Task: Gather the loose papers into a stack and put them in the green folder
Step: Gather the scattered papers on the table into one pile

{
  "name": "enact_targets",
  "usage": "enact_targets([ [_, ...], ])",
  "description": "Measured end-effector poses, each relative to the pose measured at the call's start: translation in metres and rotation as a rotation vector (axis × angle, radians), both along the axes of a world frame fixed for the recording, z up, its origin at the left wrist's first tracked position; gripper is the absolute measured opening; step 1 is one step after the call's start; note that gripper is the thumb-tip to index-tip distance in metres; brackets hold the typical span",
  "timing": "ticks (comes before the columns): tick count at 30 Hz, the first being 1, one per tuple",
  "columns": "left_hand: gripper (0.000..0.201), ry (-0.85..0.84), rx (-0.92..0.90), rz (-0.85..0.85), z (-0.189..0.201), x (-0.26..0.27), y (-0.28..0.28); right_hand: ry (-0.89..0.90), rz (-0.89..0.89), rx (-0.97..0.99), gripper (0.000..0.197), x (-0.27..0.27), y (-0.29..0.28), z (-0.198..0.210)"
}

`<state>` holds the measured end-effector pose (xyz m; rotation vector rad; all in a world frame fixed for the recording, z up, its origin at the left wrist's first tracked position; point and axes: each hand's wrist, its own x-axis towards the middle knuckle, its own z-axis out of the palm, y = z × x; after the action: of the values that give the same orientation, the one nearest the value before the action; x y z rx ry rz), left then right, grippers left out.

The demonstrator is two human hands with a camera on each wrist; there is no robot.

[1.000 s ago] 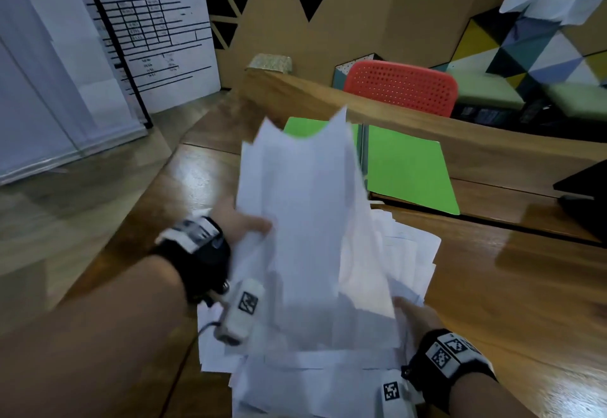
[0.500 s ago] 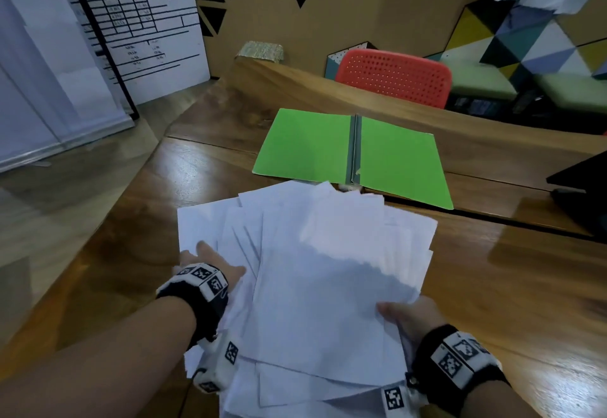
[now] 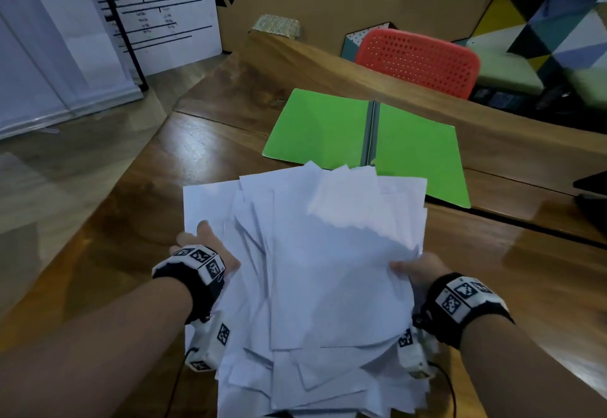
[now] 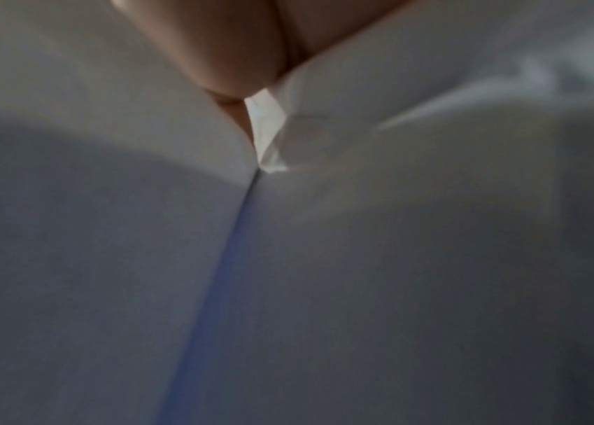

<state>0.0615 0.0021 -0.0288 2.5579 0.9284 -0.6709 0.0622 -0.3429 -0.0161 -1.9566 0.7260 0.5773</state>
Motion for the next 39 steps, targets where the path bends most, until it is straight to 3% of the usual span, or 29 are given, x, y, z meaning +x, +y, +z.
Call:
enact_targets([
  [5,0.105,-0.001,0.011,0.002,0.000,-0.001,0.006,0.005,-0.109,0.085,0.034,-0.027,0.018,0.002],
  [10,0.108,-0.018,0.002,0.085,0.007,-0.002,0.008,-0.040,-0.209,0.135,0.021,-0.047,0.011,-0.008],
  [13,0.107,-0.090,-0.081,0.156,0.008,0.000,0.005,-0.064,-0.226,0.125,0.028,-0.048,0.017,-0.008],
  [18,0.102,-0.287,-0.314,0.309,0.009,0.001,0.010,-0.110,-0.210,0.149,0.020,-0.046,0.026,-0.001],
  [22,0.106,-0.279,-0.431,0.210,0.001,-0.012,0.015,-0.134,-0.213,0.106,0.027,-0.045,0.024,-0.001],
  [30,0.121,-0.165,-0.728,-0.013,0.005,-0.023,0.034,-0.080,-0.205,0.052,0.022,-0.045,0.005,0.014],
  [34,0.104,-0.226,-0.661,-0.061,0.004,-0.022,0.030,-0.052,-0.198,0.055,0.019,-0.046,0.013,0.013],
  [39,0.087,-0.358,-0.588,-0.007,-0.008,-0.024,0.005,-0.039,-0.176,0.074,0.032,-0.043,0.043,0.008],
])
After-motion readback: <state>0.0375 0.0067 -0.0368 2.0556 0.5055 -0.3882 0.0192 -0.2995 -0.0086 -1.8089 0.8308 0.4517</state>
